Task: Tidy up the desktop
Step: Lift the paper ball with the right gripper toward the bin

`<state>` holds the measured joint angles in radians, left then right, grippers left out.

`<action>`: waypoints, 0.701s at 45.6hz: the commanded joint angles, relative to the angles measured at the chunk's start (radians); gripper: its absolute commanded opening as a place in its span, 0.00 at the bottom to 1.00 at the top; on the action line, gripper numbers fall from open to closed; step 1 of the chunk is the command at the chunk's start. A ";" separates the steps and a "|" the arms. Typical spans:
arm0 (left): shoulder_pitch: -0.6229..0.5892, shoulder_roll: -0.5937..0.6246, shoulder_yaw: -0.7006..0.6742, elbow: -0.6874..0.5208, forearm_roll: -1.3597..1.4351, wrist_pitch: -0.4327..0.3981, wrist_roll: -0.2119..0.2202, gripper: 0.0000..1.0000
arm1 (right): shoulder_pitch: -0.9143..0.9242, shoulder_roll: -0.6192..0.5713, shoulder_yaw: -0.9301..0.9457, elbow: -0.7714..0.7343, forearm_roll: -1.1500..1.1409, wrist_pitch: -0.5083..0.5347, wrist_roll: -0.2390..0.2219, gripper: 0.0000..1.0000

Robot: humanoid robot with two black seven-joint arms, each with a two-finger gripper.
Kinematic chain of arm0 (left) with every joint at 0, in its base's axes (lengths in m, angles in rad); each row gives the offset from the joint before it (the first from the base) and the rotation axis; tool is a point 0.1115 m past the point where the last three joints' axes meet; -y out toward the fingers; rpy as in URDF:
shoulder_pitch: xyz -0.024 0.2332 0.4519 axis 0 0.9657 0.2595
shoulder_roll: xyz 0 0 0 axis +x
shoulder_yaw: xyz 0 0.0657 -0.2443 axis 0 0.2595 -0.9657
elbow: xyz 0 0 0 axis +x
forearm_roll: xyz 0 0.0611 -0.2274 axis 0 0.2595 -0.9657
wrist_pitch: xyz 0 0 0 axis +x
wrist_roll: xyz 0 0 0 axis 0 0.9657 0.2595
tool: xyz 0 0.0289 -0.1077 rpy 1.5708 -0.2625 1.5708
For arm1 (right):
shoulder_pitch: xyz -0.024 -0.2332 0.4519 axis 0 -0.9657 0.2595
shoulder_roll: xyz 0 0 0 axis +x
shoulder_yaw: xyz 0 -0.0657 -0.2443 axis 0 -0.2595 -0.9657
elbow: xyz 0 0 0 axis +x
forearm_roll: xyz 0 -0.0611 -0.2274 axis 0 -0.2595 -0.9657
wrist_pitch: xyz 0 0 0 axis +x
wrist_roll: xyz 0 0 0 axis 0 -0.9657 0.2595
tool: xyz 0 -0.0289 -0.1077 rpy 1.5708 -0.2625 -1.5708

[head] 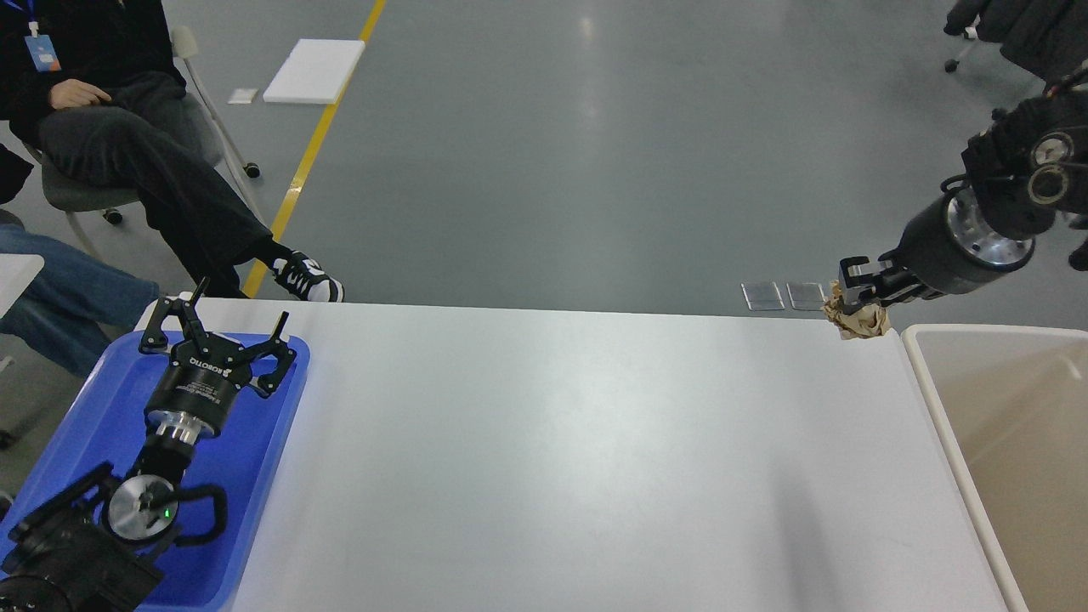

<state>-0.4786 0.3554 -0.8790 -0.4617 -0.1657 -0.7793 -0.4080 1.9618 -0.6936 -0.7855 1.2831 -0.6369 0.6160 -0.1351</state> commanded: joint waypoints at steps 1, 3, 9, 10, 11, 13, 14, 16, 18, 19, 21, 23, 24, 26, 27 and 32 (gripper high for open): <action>0.000 0.000 0.000 0.000 0.000 0.000 0.000 0.99 | 0.201 -0.044 -0.032 0.105 -0.003 0.122 -0.001 0.00; 0.000 0.000 0.000 0.000 0.000 0.000 0.000 0.99 | 0.232 -0.049 -0.043 0.117 -0.004 0.137 -0.001 0.00; 0.000 0.000 0.000 0.000 0.000 0.000 0.000 0.99 | 0.310 -0.057 -0.046 0.130 -0.004 0.169 -0.001 0.00; 0.000 0.000 0.000 0.000 0.000 0.000 0.000 0.99 | 0.322 -0.058 -0.046 0.131 -0.003 0.169 -0.001 0.00; 0.000 0.000 0.000 0.000 0.000 0.000 0.000 0.99 | 0.330 -0.058 -0.046 0.133 -0.003 0.169 -0.001 0.00; 0.000 0.000 0.000 0.000 0.000 0.000 0.000 0.99 | 0.348 -0.060 -0.046 0.134 -0.003 0.169 0.000 0.00; 0.000 0.000 0.000 0.000 0.000 0.000 0.000 0.99 | 0.358 -0.063 -0.046 0.134 -0.003 0.169 0.000 0.00; 0.000 0.000 0.000 0.000 0.000 0.000 0.000 0.99 | 0.373 -0.069 -0.047 0.137 -0.003 0.169 -0.001 0.00; 0.000 0.000 0.000 0.000 0.000 0.000 0.000 0.99 | 0.381 -0.072 -0.049 0.139 -0.003 0.169 -0.001 0.00; 0.000 0.000 0.000 0.000 0.000 0.000 0.000 0.99 | 0.382 -0.072 -0.051 0.139 -0.003 0.169 -0.001 0.00; 0.000 0.000 0.000 0.000 0.000 0.000 0.000 0.99 | 0.384 -0.073 -0.057 0.139 -0.003 0.169 -0.001 0.00; 0.000 0.000 0.000 0.000 0.000 0.000 0.000 0.99 | 0.385 -0.073 -0.063 0.139 -0.004 0.169 -0.001 0.00; 0.000 0.000 0.000 0.000 0.000 0.000 0.000 0.99 | 0.384 -0.073 -0.064 0.139 -0.004 0.169 -0.001 0.00; 0.000 0.000 0.000 0.000 0.000 0.000 0.000 0.99 | 0.384 -0.075 -0.075 0.137 -0.012 0.169 -0.001 0.00; 0.000 0.000 0.000 0.000 0.000 0.000 0.000 0.99 | 0.384 -0.076 -0.083 0.136 -0.017 0.169 -0.003 0.00; 0.000 0.000 0.000 0.000 0.000 0.000 0.000 0.99 | 0.381 -0.102 -0.101 0.133 -0.040 0.169 -0.003 0.00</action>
<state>-0.4786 0.3559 -0.8790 -0.4617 -0.1656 -0.7793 -0.4081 2.3186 -0.7653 -0.8515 1.4140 -0.6481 0.7784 -0.1371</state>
